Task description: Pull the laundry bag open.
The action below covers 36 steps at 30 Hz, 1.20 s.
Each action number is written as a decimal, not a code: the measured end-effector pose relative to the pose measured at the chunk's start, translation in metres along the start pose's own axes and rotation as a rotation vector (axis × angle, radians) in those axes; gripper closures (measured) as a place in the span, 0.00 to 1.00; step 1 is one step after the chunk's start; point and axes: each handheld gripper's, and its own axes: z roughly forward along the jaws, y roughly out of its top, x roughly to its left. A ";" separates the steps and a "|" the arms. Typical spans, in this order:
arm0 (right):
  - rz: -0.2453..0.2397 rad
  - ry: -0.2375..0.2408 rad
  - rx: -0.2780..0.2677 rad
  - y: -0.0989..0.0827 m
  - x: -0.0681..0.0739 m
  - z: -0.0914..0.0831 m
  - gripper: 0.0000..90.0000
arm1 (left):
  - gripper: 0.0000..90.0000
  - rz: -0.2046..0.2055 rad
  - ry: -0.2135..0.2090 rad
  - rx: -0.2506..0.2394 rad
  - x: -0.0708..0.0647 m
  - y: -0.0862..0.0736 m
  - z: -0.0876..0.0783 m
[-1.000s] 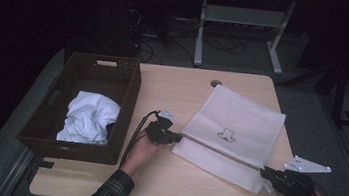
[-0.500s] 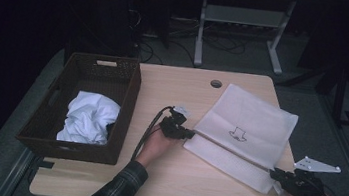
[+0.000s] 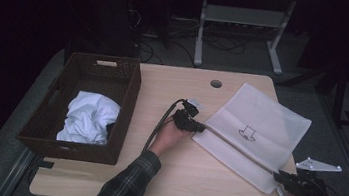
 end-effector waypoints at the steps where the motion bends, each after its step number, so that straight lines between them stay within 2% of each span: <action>1: -0.003 -0.002 -0.005 0.000 0.000 0.000 0.79 | 0.81 -0.004 0.001 -0.006 0.000 -0.001 -0.001; 5: 0.003 -0.017 -0.039 0.001 0.001 -0.003 0.59 | 0.57 0.001 0.004 -0.024 0.000 -0.005 -0.011; 6: 0.003 -0.017 -0.039 0.001 0.001 -0.003 0.59 | 0.54 0.001 0.004 -0.024 0.000 -0.005 -0.011; 7: 0.003 -0.022 -0.046 0.003 0.003 -0.003 0.50 | 0.49 0.004 0.011 -0.041 -0.001 -0.008 -0.018; 9: -0.012 -0.022 -0.049 0.005 0.006 -0.002 0.45 | 0.40 0.010 0.020 -0.044 -0.003 -0.012 -0.026; 13: -0.043 0.014 -0.052 0.008 0.013 0.002 0.33 | 0.28 0.022 0.027 -0.052 -0.007 -0.021 -0.037; 17: -0.072 0.029 -0.044 0.010 0.019 0.006 0.27 | 0.23 0.031 0.044 -0.055 -0.011 -0.028 -0.046; 23: -0.104 0.056 -0.070 0.014 0.025 0.009 0.21 | 0.16 0.035 0.068 -0.065 -0.020 -0.042 -0.058; 30: -0.126 0.075 -0.084 0.016 0.031 0.013 0.20 | 0.15 0.040 0.071 -0.060 -0.030 -0.057 -0.069; 31: -0.138 0.083 -0.091 0.018 0.035 0.014 0.19 | 0.15 0.040 0.068 -0.066 -0.034 -0.063 -0.073; 36: -0.158 0.105 -0.101 0.022 0.044 0.017 0.19 | 0.15 0.048 0.079 -0.065 -0.042 -0.074 -0.082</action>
